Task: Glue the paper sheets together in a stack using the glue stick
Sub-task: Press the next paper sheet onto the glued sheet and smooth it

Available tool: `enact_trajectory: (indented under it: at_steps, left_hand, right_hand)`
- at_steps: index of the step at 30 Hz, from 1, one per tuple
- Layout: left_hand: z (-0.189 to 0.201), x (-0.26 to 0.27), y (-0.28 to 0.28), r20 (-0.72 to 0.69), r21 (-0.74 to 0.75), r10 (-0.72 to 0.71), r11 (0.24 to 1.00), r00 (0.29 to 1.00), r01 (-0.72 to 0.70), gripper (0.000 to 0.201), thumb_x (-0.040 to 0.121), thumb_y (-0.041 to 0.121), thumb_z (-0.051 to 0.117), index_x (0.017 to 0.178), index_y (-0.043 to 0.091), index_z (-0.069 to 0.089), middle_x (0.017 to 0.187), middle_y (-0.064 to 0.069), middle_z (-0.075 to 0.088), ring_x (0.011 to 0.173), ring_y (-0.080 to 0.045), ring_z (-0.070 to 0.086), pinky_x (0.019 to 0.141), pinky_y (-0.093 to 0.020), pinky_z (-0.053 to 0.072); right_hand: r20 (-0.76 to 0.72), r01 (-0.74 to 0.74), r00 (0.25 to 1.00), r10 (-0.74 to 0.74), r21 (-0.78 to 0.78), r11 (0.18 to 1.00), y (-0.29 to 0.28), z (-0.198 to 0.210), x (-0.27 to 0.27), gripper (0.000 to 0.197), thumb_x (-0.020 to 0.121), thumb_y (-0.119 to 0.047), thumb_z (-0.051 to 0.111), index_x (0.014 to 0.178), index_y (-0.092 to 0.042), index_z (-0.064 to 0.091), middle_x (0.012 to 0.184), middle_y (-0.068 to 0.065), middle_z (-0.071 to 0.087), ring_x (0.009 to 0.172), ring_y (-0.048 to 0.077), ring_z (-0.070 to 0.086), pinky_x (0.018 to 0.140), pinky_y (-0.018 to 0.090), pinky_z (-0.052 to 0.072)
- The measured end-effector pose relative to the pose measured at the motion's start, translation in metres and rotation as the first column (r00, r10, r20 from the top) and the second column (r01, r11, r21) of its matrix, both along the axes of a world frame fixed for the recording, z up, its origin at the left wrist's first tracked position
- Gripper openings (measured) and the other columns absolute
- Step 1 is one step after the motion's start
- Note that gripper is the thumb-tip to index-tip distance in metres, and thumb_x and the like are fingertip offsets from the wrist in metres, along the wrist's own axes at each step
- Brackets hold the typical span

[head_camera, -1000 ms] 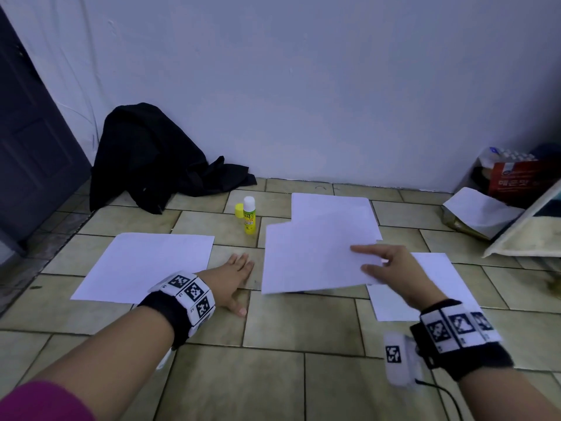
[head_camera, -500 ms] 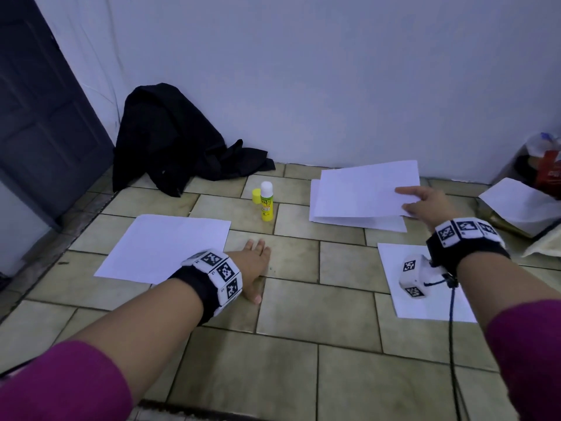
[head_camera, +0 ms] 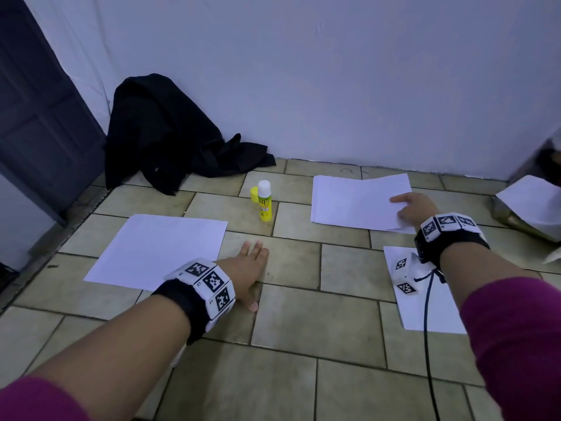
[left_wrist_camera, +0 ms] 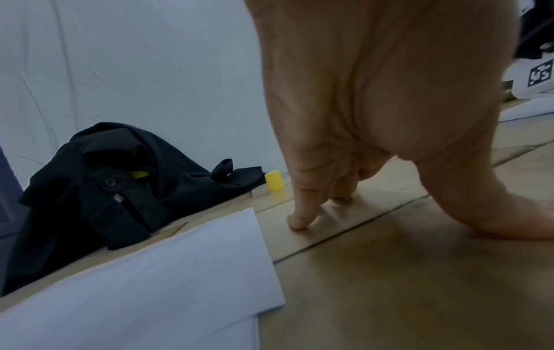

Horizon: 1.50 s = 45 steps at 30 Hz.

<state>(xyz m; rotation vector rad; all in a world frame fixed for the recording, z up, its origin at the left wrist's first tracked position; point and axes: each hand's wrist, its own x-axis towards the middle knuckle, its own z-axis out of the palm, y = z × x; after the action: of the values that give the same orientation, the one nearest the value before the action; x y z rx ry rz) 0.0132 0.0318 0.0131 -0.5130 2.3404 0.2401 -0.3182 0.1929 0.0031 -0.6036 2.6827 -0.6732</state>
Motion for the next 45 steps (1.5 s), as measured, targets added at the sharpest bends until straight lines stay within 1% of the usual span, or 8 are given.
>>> enact_trajectory:
  at_steps: [7, 13, 17, 20, 23, 28, 33, 45]
  left_hand:
    - [0.001, 0.001, -0.001, -0.003, 0.02, 0.007, 1.0, 1.0, -0.007, 0.118, 0.081, 0.028, 0.075, 0.15, 0.007, -0.017, 0.156, -0.009, -0.027, 0.144, -0.029, -0.023, 0.119, -0.045, 0.01]
    - [0.002, 0.0, 0.0, 0.0, 0.018, 0.01, 1.0, 1.0, -0.01, 0.117, 0.081, 0.027, 0.075, 0.15, 0.006, -0.017, 0.156, -0.009, -0.027, 0.144, -0.029, -0.023, 0.119, -0.045, 0.009]
    - [0.001, 0.0, -0.001, 0.01, 0.02, 0.011, 1.0, 1.0, -0.012, 0.118, 0.081, 0.027, 0.075, 0.149, 0.007, -0.018, 0.156, -0.009, -0.028, 0.144, -0.028, -0.023, 0.119, -0.046, 0.01]
    - [0.0, -0.001, -0.001, 0.011, 0.014, 0.013, 1.0, 1.0, -0.013, 0.118, 0.081, 0.027, 0.075, 0.149, 0.006, -0.018, 0.156, -0.009, -0.028, 0.144, -0.029, -0.022, 0.119, -0.047, 0.01]
    - [-0.002, -0.002, -0.002, 0.012, 0.003, 0.015, 1.0, 1.0, -0.015, 0.12, 0.08, 0.028, 0.077, 0.149, 0.006, -0.019, 0.156, -0.009, -0.027, 0.144, -0.03, -0.022, 0.119, -0.048, 0.01]
    - [-0.004, -0.003, 0.0, -0.001, -0.034, 0.004, 0.999, 1.0, -0.005, 0.121, 0.078, 0.03, 0.078, 0.149, 0.004, -0.017, 0.157, -0.012, -0.023, 0.145, -0.032, -0.019, 0.12, -0.046, 0.01]
    - [0.001, -0.002, 0.005, -0.03, -0.089, -0.019, 0.996, 0.999, 0.016, 0.118, 0.08, 0.032, 0.075, 0.149, 0.001, -0.016, 0.158, -0.015, -0.02, 0.146, -0.033, -0.015, 0.12, -0.043, 0.008]
    - [0.004, 0.026, 0.016, -0.147, -0.146, -0.03, 0.989, 0.989, 0.009, 0.09, 0.094, 0.041, 0.056, 0.153, 0.011, -0.006, 0.161, -0.007, -0.01, 0.149, -0.022, 0.002, 0.117, -0.038, 0.024]
  right_hand:
    - [-0.111, 0.073, 0.993, -0.045, 0.261, 0.963, -0.011, -0.008, 0.004, 0.041, 0.086, -0.006, 0.051, 0.116, -0.033, 0.06, 0.134, 0.011, 0.047, 0.126, 0.033, 0.039, 0.102, 0.033, 0.034]
    - [-0.144, 0.094, 0.989, -0.047, 0.344, 0.934, -0.012, -0.009, 0.007, 0.043, 0.086, -0.005, 0.05, 0.117, -0.034, 0.059, 0.128, 0.015, 0.042, 0.123, 0.036, 0.036, 0.101, 0.038, 0.037]
    - [-0.138, 0.057, 0.99, -0.005, 0.378, 0.924, -0.008, 0.004, 0.011, 0.035, 0.092, -0.031, 0.057, 0.126, -0.035, 0.056, 0.138, 0.014, 0.039, 0.129, 0.035, 0.033, 0.105, 0.036, 0.028]
    - [-0.005, -0.082, 0.996, 0.089, 0.344, 0.935, -0.001, 0.019, 0.021, 0.055, 0.091, -0.049, 0.056, 0.14, -0.026, 0.044, 0.148, 0.012, 0.037, 0.136, 0.031, 0.033, 0.113, 0.038, 0.024]
    - [0.144, -0.26, 0.965, 0.217, 0.453, 0.853, 0.011, 0.028, 0.05, 0.086, 0.085, -0.063, 0.054, 0.151, -0.02, 0.02, 0.157, 0.009, 0.021, 0.143, 0.029, 0.025, 0.115, 0.043, 0.024]
    - [0.196, -0.343, 0.939, 0.282, 0.56, 0.754, 0.047, 0.03, 0.111, 0.132, 0.061, -0.078, 0.064, 0.152, -0.017, -0.011, 0.159, 0.013, -0.011, 0.145, 0.039, -0.012, 0.116, 0.058, 0.01]
    - [0.241, -0.358, 0.933, 0.266, 0.69, 0.629, 0.079, 0.027, 0.159, 0.141, 0.064, -0.072, 0.068, 0.147, -0.003, -0.022, 0.154, 0.021, -0.026, 0.141, 0.043, -0.024, 0.114, 0.06, 0.003]
    - [0.192, -0.315, 0.948, 0.254, 0.68, 0.662, 0.086, 0.008, 0.174, 0.154, 0.055, -0.064, 0.081, 0.143, 0.002, -0.028, 0.151, 0.024, -0.03, 0.143, 0.038, -0.021, 0.119, 0.051, 0.004]
